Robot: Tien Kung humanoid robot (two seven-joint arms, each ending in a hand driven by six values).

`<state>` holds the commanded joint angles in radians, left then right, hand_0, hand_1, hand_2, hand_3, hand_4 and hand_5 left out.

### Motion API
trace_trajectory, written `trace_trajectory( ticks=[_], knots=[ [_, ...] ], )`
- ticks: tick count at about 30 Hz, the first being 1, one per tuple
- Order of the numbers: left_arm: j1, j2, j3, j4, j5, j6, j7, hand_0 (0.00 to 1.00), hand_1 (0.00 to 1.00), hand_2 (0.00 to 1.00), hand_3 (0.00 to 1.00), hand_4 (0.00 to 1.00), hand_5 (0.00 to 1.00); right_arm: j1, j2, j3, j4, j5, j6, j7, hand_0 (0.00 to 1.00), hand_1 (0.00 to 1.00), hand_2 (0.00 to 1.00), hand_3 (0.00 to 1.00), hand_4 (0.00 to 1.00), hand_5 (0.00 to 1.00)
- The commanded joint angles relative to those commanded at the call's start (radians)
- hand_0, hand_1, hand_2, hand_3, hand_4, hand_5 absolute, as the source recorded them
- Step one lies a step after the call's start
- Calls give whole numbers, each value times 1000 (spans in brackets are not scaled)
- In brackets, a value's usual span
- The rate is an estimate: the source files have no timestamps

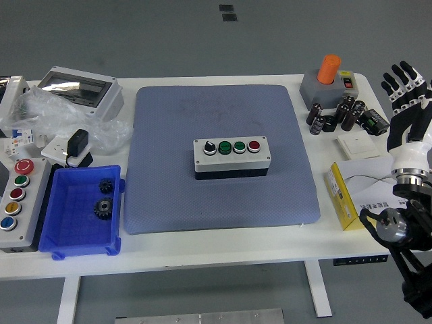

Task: Pick up the button,place it on the desk,press the button,press the button

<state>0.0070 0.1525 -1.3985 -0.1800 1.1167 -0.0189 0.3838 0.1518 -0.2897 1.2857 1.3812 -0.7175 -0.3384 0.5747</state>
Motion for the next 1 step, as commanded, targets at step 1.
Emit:
trace_trajectory(
  ticks=[1],
  knots=[
    [0, 0, 2, 0, -2, 1, -1, 647, 655, 556, 618, 606, 227, 1, 0, 0, 1, -8, 1, -8, 810, 737, 769, 764, 998, 998]
  ],
)
